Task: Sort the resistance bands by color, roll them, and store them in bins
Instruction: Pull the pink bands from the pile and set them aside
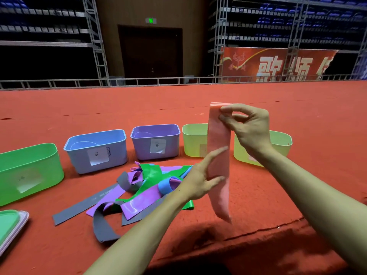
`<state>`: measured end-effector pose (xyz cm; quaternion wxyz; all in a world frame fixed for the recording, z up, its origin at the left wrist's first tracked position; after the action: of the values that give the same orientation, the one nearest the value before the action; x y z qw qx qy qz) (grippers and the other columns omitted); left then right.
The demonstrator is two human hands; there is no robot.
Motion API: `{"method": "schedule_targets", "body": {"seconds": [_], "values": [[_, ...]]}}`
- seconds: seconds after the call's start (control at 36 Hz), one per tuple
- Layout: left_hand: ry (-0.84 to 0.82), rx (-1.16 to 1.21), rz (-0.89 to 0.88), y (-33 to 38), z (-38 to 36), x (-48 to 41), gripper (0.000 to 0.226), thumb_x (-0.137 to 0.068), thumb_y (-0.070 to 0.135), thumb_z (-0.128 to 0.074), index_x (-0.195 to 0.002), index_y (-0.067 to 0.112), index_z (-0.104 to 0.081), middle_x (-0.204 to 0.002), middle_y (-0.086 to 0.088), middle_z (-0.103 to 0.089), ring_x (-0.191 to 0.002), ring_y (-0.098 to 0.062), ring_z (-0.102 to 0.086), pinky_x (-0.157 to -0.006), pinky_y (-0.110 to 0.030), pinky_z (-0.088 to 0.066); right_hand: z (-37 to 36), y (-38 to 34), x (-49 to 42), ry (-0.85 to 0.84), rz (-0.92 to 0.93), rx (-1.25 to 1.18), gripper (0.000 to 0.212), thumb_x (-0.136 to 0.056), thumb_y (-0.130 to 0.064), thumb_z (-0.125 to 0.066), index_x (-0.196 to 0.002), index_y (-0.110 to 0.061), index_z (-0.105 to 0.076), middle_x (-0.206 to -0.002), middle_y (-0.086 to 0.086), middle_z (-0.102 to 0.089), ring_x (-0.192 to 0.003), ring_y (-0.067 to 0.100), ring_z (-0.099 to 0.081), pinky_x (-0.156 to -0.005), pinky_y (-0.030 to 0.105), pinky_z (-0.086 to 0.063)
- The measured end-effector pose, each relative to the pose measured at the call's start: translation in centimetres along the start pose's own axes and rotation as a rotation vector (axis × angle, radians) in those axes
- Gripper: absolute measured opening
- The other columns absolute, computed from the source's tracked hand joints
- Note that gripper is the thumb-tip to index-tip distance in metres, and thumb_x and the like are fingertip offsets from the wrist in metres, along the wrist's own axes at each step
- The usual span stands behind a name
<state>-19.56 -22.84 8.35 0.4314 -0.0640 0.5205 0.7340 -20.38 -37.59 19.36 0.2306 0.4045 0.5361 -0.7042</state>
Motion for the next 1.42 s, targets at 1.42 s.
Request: {"method": "schedule_targets", "body": {"seconds": [1.42], "values": [[-0.327, 0.119, 0.543, -12.8, -13.1, -2.3, 0.122, -0.029, 0.071, -0.082, -0.139, 0.053, -0.030, -0.144, 0.007, -0.048, -0.124, -0.017, -0.055, -0.105, -0.039, -0.045, 5.5, 27.3, 1.0, -0.084, -0.517, 0.479, 0.018, -0.076, 0.001, -0.075, -0.087, -0.012, -0.077, -0.080, 0.001, -0.072, -0.069, 0.007, -0.063, -0.069, 0.017, -0.048]]}}
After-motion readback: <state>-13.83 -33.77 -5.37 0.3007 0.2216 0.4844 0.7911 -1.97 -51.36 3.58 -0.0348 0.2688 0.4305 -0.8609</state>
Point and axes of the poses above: each hand's wrist, its own x-axis away from the middle knuckle, its own z-axis out of the back of the hand, y = z × x, the point moved 1 cm from there along -x, towards the middle knuckle
